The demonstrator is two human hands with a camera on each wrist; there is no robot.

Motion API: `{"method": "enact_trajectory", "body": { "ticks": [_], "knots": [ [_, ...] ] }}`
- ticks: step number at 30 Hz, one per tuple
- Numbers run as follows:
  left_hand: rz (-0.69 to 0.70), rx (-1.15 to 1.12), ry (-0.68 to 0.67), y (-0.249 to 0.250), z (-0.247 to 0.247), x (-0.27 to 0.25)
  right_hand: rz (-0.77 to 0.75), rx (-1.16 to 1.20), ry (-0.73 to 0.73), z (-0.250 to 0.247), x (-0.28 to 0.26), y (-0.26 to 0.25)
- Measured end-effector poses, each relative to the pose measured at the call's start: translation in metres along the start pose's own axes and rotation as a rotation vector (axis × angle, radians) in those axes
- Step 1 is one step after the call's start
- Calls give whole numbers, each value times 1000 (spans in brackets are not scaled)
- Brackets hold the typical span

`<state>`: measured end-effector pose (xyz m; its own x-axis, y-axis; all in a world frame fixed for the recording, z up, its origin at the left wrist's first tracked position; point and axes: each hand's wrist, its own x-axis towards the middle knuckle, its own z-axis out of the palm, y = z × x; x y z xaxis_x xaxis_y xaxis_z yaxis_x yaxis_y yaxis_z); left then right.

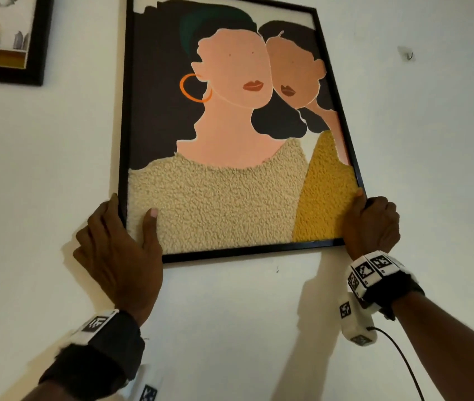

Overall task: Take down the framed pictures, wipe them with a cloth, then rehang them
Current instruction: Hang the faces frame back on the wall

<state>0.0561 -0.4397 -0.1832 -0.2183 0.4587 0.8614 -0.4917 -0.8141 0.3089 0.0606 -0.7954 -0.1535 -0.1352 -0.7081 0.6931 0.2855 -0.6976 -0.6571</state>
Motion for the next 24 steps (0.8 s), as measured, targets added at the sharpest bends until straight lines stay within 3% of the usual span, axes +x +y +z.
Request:
{"method": "enact_trajectory", "body": {
  "ticks": [8, 17, 24],
  "knots": [
    [-43, 51, 18, 3, 3, -4, 42, -20, 19, 10, -11, -2],
    [-83, -145, 64, 2, 0, -6, 42, 49, 4, 2, -12, 2],
    [-83, -150, 46, 3, -2, -7, 32, 31, -50, -5, -14, 4]
  ]
}}
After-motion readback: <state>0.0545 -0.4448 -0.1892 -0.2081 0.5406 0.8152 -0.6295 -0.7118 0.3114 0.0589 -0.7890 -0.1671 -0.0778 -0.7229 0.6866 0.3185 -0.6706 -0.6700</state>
